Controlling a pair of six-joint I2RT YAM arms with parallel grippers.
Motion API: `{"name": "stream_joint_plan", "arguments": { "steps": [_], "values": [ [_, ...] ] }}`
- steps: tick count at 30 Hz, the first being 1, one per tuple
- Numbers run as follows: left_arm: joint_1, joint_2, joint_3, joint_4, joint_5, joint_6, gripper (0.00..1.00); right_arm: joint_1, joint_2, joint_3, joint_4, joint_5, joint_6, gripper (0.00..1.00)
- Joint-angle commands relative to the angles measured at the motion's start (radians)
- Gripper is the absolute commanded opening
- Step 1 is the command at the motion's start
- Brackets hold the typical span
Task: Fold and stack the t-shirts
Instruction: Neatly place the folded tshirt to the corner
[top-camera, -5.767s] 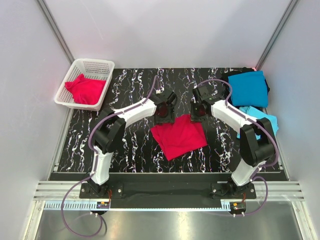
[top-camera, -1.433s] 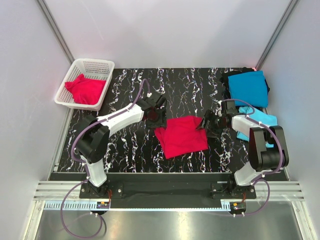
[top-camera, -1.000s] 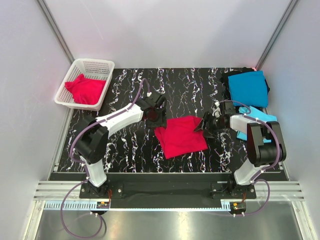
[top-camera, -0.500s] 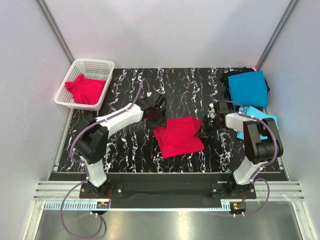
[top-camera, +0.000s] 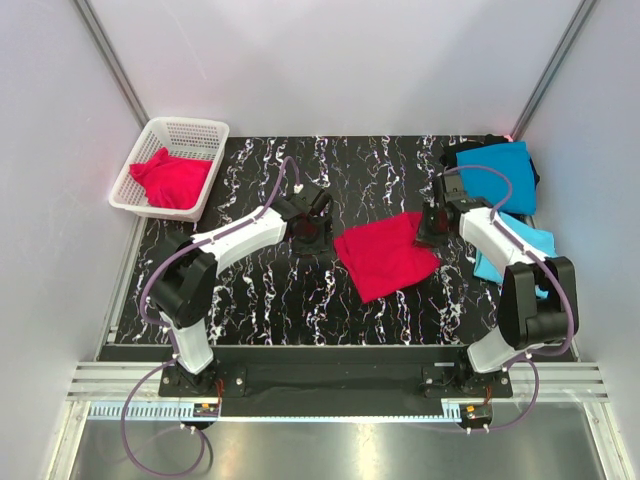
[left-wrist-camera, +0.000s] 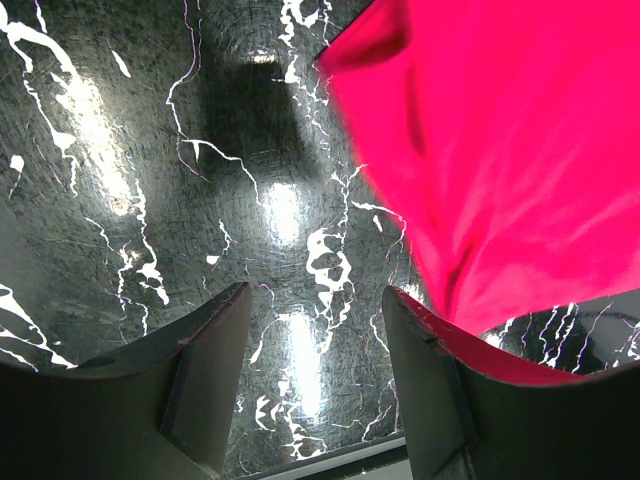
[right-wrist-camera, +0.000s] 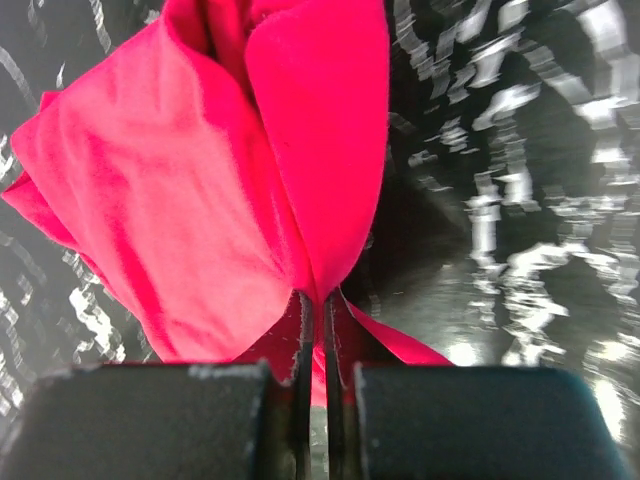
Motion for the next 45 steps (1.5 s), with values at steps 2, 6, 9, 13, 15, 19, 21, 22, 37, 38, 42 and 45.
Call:
{"name": "stream_joint_plan", "arguments": {
  "steps": [2, 6, 9, 13, 15, 19, 21, 22, 37, 38, 42, 45],
  "values": [
    [0.003, -0.040, -0.006, 0.017, -0.001, 0.002, 0.60, 0.006, -0.040, 0.112, -0.135, 0.245, -0.026, 0.00],
    [0.003, -0.042, -0.002, 0.017, 0.000, 0.005, 0.60, 0.006, -0.033, 0.172, -0.208, 0.368, 0.014, 0.00],
    [0.003, -0.043, -0.002, 0.013, -0.001, 0.008, 0.60, 0.006, -0.036, 0.200, -0.231, 0.437, 0.046, 0.00],
    [0.003, -0.048, -0.005, 0.011, -0.004, 0.011, 0.60, 0.008, -0.028, 0.240, -0.260, 0.511, 0.040, 0.00],
    [0.003, -0.051, -0.006, 0.011, -0.006, 0.013, 0.60, 0.006, -0.019, 0.264, -0.275, 0.574, 0.034, 0.00],
    [0.006, -0.051, -0.014, 0.011, -0.007, 0.017, 0.60, -0.008, -0.005, 0.298, -0.321, 0.675, 0.034, 0.00],
    [0.006, -0.051, -0.016, 0.011, -0.007, 0.017, 0.60, -0.031, -0.002, 0.312, -0.335, 0.712, 0.037, 0.00],
    [0.008, -0.052, -0.017, 0.011, -0.007, 0.017, 0.60, -0.038, -0.002, 0.316, -0.350, 0.727, 0.037, 0.00],
    [0.009, -0.065, -0.045, 0.013, -0.015, 0.022, 0.60, -0.267, -0.007, 0.353, -0.376, 0.897, 0.052, 0.00],
    [0.009, -0.065, -0.048, 0.011, -0.014, 0.022, 0.60, -0.278, -0.002, 0.352, -0.376, 0.897, 0.060, 0.00],
    [0.009, -0.065, -0.052, 0.011, -0.015, 0.023, 0.60, -0.328, 0.023, 0.341, -0.376, 0.919, 0.087, 0.00],
    [0.009, -0.065, -0.056, 0.011, -0.015, 0.022, 0.60, -0.370, 0.024, 0.323, -0.372, 0.939, 0.106, 0.00]
  ]
}}
